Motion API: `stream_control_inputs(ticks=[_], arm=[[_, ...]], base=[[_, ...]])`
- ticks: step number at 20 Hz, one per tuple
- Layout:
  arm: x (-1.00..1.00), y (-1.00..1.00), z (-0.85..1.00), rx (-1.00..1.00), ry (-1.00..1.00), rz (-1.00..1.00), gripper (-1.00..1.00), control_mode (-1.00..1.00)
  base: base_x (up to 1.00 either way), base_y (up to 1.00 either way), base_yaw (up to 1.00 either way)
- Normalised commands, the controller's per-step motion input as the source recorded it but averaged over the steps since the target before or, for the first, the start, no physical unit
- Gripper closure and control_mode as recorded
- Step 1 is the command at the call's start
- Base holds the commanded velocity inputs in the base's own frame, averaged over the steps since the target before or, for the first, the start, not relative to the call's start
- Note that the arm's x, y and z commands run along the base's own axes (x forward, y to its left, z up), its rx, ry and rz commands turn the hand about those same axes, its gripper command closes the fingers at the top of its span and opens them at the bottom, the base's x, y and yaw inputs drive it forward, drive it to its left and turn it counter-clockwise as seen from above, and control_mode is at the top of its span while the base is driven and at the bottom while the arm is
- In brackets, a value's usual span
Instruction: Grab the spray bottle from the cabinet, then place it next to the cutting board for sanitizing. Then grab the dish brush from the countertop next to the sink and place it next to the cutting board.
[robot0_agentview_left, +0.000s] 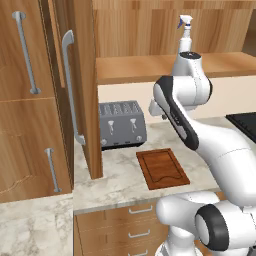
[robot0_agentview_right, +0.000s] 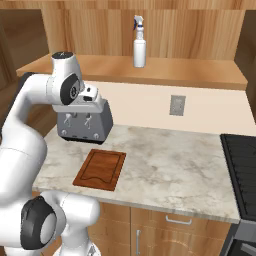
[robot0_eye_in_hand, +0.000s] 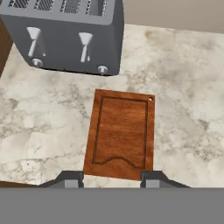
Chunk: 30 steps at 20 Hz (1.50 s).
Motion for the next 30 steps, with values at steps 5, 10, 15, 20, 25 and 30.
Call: stream_control_inputs(ticks=[5,10,15,20,25,30], arm=[[-0.42,0.00,0.00,-0.01,-0.10,0.00,-1.00,-1.00],[-0.67,-0.13,0.13,-0.04,-0.30,0.00,-1.00,-1.00],[-0.50,-0.45,0.44,0.00,-0.25,0.00,-1.00,-1.00],[-0.36,-0.51,0.58,0.01,-0.22,0.01,-1.00,-1.00],[-0.19,-0.36,0.44,0.07,-0.27,0.07,-1.00,-1.00],[-0.02,-0.36,0.62,0.01,-0.35,0.06,-1.00,-1.00]], base=[[0.00,0.00,0.00],[0.00,0.00,0.00],[0.00,0.00,0.00],[0.00,0.00,0.00],[0.00,0.00,0.00],[0.00,0.00,0.00]])
